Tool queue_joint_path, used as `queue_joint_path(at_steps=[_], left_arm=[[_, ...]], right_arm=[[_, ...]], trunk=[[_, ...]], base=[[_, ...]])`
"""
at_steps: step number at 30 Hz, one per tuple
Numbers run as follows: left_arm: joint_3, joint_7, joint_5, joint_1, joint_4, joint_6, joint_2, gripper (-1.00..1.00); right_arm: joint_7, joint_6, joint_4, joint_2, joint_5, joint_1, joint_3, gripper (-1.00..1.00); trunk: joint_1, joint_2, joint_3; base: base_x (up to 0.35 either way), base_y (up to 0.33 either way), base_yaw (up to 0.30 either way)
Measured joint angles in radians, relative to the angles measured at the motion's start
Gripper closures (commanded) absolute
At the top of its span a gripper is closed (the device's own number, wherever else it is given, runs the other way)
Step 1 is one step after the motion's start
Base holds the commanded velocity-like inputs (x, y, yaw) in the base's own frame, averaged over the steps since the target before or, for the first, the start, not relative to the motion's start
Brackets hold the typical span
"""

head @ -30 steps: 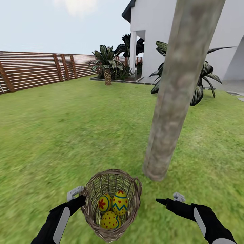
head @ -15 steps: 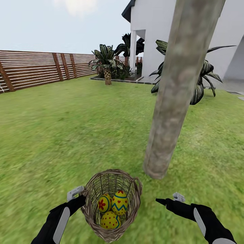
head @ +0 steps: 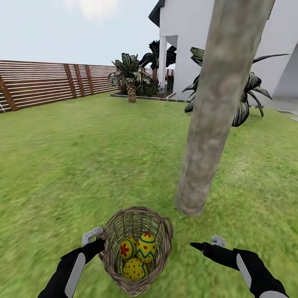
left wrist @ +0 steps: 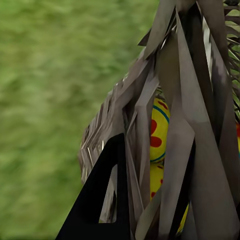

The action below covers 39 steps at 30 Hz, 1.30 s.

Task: Take the three Easter eggs out of the wicker basket on the lawn in the garden, then place them on the lawn next to a single tree (choose any tree) so that all three eggs are next to the same tree and none are left in the basket.

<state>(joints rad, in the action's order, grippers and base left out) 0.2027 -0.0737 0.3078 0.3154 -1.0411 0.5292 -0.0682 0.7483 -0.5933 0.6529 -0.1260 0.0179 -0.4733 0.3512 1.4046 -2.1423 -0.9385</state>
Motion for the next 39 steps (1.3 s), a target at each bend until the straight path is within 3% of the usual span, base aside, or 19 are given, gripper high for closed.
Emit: queue_joint_path(at_steps=[15, 23, 31, 32, 33, 39], left_arm=[[0.000, 0.000, 0.001, 0.000, -0.001, 0.000, 0.000, 1.00], [-0.002, 0.002, 0.034, 0.001, -0.013, -0.003, 0.000, 1.00], [-0.002, 0.002, 0.036, 0.001, -0.012, -0.003, 0.001, 1.00], [-0.002, 0.001, 0.035, 0.001, -0.013, -0.003, 0.000, -1.00], [0.000, 0.000, 0.007, 0.000, -0.001, -0.001, 0.001, -1.00], [0.000, 0.001, 0.007, 0.000, 0.000, -0.001, 0.002, -1.00]], right_arm=[[0.000, 0.000, 0.000, 0.000, 0.000, 0.000, 0.000, -1.00], [-0.001, 0.000, -0.001, 0.000, 0.000, 0.000, -0.001, -1.00], [0.000, 0.000, 0.000, 0.000, 0.000, 0.000, 0.000, -1.00], [0.000, 0.000, 0.000, 0.000, 0.000, 0.000, 0.000, -1.00], [0.000, 0.000, 0.000, 0.000, 0.000, 0.000, 0.000, -1.00], [-0.001, 0.000, -0.001, 0.001, 0.001, 0.000, 0.000, -1.00]], trunk=[[0.057, -0.105, -0.047], [0.088, -0.161, -0.072], [0.088, -0.161, -0.072], [0.088, -0.161, -0.072], [0.088, -0.161, -0.072], [0.088, -0.161, -0.072]], base=[[0.000, 0.000, 0.000], [0.000, 0.000, 0.000], [0.000, 0.000, 0.000], [0.000, 0.000, 0.000], [0.000, 0.000, 0.000], [0.000, 0.000, 0.000]])
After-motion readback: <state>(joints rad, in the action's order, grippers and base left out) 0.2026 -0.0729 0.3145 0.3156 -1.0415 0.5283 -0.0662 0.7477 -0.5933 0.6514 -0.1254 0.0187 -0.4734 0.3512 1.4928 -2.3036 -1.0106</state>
